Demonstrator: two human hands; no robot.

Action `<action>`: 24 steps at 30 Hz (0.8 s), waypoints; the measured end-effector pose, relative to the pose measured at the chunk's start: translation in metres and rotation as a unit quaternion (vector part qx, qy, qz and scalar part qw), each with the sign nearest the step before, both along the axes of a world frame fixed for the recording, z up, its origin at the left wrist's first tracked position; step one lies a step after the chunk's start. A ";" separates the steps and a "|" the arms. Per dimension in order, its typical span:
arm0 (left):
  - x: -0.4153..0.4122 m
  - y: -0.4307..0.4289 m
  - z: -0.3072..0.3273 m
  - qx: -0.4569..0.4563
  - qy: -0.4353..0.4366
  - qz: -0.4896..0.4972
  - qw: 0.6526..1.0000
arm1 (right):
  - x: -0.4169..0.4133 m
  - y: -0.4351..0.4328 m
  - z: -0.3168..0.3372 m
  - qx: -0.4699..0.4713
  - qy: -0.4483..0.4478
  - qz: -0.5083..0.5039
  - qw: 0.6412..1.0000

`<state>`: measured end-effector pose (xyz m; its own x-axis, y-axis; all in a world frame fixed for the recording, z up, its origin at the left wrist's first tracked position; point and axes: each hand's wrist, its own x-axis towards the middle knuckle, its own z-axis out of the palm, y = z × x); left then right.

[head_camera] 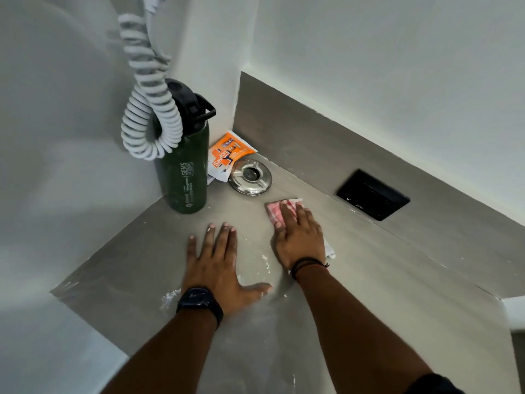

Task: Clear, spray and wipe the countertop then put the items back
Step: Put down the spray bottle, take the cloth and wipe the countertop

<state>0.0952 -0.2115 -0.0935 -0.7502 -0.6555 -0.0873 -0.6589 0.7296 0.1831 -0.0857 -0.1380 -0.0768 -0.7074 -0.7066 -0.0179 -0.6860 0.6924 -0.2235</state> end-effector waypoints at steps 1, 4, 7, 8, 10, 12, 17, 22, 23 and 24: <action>0.000 0.000 0.000 0.002 0.001 0.000 1.000 | -0.004 -0.005 -0.001 0.002 0.002 -0.007 1.000; -0.001 -0.001 -0.001 0.008 0.011 0.004 1.000 | -0.008 -0.015 -0.004 0.002 0.017 -0.008 1.000; -0.001 -0.002 -0.001 0.015 0.015 0.001 1.000 | -0.006 -0.014 -0.004 0.005 0.021 -0.004 1.000; -0.001 -0.002 -0.001 0.016 0.017 0.001 1.000 | -0.003 -0.013 -0.002 0.007 0.019 0.000 1.000; 0.001 -0.002 -0.001 0.022 0.023 0.000 1.000 | 0.010 -0.012 0.001 0.009 0.010 0.017 1.000; 0.008 -0.003 -0.001 0.025 0.027 -0.008 0.999 | 0.032 -0.012 0.003 0.006 0.004 0.043 0.999; 0.062 -0.030 0.006 -0.007 -0.003 -0.008 1.000 | 0.091 -0.015 0.004 0.006 -0.018 0.093 0.995; 0.111 -0.051 0.009 0.018 -0.069 -0.003 0.997 | 0.154 -0.016 0.003 -0.010 -0.043 0.150 0.988; 0.113 -0.049 0.010 0.019 -0.077 -0.009 0.997 | 0.159 -0.014 0.003 -0.011 -0.043 0.154 0.987; 0.113 -0.046 0.011 0.020 -0.084 -0.015 0.996 | 0.162 -0.012 0.003 -0.014 -0.045 0.154 0.987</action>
